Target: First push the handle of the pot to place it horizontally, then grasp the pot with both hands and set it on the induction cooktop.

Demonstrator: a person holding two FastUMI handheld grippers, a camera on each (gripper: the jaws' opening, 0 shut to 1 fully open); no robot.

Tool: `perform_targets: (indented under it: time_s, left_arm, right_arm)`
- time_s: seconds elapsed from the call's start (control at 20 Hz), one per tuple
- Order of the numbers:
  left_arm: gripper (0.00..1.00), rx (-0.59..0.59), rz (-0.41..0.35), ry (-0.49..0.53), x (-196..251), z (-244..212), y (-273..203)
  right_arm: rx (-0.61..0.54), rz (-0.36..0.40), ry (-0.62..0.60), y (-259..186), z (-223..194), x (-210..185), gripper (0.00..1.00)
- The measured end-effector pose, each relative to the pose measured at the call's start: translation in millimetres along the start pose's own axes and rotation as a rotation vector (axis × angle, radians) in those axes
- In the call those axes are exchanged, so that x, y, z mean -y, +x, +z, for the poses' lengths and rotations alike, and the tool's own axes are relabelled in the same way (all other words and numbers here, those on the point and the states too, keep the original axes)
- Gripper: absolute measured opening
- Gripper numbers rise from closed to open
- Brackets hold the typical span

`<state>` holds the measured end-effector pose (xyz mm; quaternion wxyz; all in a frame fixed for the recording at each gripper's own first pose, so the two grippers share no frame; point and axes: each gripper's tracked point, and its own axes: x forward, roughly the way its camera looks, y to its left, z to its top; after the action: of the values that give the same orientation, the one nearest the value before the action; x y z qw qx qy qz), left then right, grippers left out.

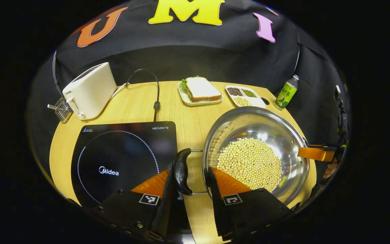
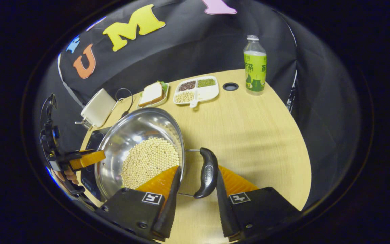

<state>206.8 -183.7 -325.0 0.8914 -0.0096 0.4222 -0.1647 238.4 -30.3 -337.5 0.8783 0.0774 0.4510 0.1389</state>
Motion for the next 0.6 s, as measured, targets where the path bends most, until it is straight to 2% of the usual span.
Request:
perform_targets:
  time_s: [0.35,0.6]
  left_arm:
    - [0.53,0.085,0.008,0.008,-18,23,-48]
    - [0.53,0.123,0.027,-0.025,-59,29,-78]
  right_arm:
    - [0.048,-0.004,-0.045,-39,18,-42,0.57]
    - [0.071,0.007,-0.086,-52,30,-92,0.58]
